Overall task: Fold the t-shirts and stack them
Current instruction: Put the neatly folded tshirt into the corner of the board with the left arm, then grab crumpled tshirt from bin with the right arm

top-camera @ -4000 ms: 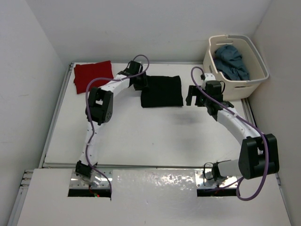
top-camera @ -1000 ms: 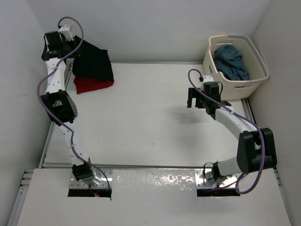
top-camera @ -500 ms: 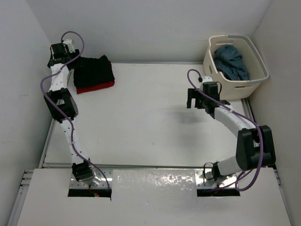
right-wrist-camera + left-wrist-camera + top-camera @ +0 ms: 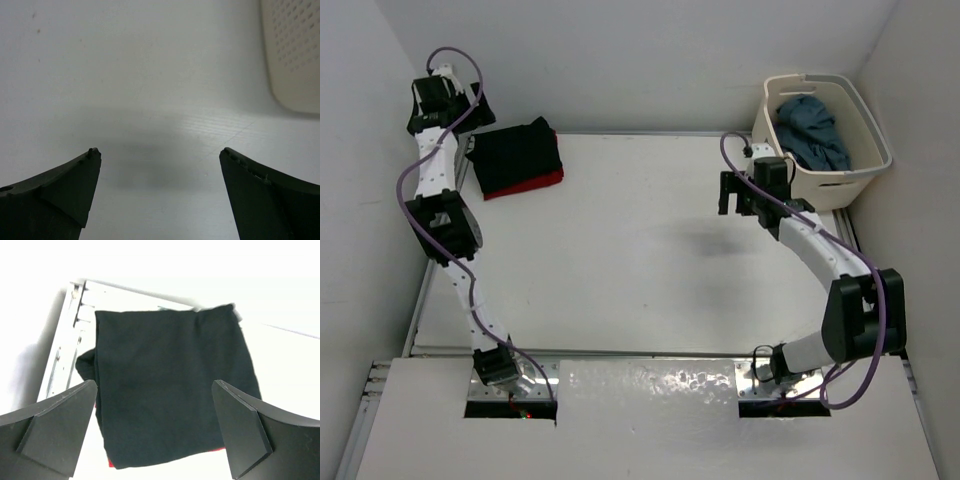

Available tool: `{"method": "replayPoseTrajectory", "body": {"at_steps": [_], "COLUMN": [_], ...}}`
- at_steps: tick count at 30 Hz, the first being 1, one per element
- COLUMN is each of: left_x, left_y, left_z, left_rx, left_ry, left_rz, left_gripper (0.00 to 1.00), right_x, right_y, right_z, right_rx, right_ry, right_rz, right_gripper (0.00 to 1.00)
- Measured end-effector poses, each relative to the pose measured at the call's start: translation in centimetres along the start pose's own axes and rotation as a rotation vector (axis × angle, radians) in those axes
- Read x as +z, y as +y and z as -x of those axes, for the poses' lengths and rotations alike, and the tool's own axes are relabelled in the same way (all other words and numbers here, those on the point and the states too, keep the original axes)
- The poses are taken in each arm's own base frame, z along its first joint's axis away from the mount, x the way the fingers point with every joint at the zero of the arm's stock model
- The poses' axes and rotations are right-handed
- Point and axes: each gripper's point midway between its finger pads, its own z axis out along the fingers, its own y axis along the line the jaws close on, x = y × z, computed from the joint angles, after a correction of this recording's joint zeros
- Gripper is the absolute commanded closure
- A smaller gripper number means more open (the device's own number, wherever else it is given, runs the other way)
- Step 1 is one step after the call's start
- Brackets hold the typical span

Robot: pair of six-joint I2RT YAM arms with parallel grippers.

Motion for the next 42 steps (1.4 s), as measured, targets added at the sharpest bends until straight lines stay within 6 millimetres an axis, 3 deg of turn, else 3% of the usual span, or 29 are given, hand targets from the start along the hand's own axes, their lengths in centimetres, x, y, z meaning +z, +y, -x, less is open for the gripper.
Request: {"method": "replayPoseTrajectory", "body": {"at_steps": [4, 7, 8, 10, 14, 17, 19, 25, 29, 33, 35, 36, 39, 40, 42], "left_x": [-2.8, -5.0, -5.7, -7.0, -9.8, -10.8, -10.7, -10.6, -10.7, -10.7, -10.6, -10.6, -10.7, -10.6, -10.6], "left_y": [-2.4, -5.3, -7.1, -11.6, -19.3, -20.5, -19.9, -19.3, -19.3, -19.2, -19.3, -19.2, -19.0, -18.9, -18.9], "left_z": [2.5, 2.9, 2.5, 1.3, -3.7, -6.5, -7.3, -7.3, -7.2, -7.3, -6.6, -6.2, -5.9, -6.0, -6.3], "left_rx": [-0.019, -0.006, 0.008, 0.025, 0.028, 0.011, 0.001, -0.003, 0.008, 0.039, 0.054, 0.058, 0.063, 0.064, 0.065], "left_ry": [-0.053, -0.076, -0.076, -0.085, -0.052, -0.024, -0.012, -0.019, -0.02, 0.006, 0.007, 0.001, 0.0, 0.003, 0.013], "left_rz": [-0.025, -0.01, -0.022, -0.077, -0.228, -0.25, -0.234, -0.21, -0.213, -0.204, -0.196, -0.191, -0.174, -0.17, -0.167], "left_gripper": [0.0, 0.0, 0.0, 0.0, 0.0, 0.0, 0.0, 0.0, 0.0, 0.0, 0.0, 0.0, 0.0, 0.0, 0.0], "right_x": [-0.9, -1.3, -1.1, -0.7, 1.5, 4.2, 6.5, 15.0, 20.5, 24.0, 23.8, 23.6, 23.5, 23.6, 23.5], "right_y": [-0.8, -1.8, -2.4, -3.8, -8.5, -12.6, -15.4, -23.6, -28.2, -31.3, -31.8, -31.9, -31.6, -31.4, -30.8], "right_z": [4.5, 10.5, 13.4, 17.2, 23.6, 26.0, 26.0, 22.8, 18.3, 13.7, 14.9, 15.8, 17.7, 18.0, 18.4], "right_rx": [-0.025, -0.031, -0.02, 0.003, 0.074, 0.121, 0.15, 0.232, 0.32, 0.448, 0.5, 0.519, 0.542, 0.54, 0.542], "right_ry": [-0.068, -0.146, -0.187, -0.225, -0.282, -0.316, -0.327, -0.367, -0.383, -0.372, -0.432, -0.47, -0.546, -0.557, -0.572], "right_rz": [-0.058, -0.122, -0.144, -0.189, -0.311, -0.402, -0.46, -0.57, -0.607, -0.591, -0.559, -0.54, -0.477, -0.464, -0.451], "right_gripper": [0.01, 0.01, 0.01, 0.01, 0.01, 0.01, 0.01, 0.01, 0.01, 0.01, 0.07, 0.12, 0.94, 1.0, 1.0]}}
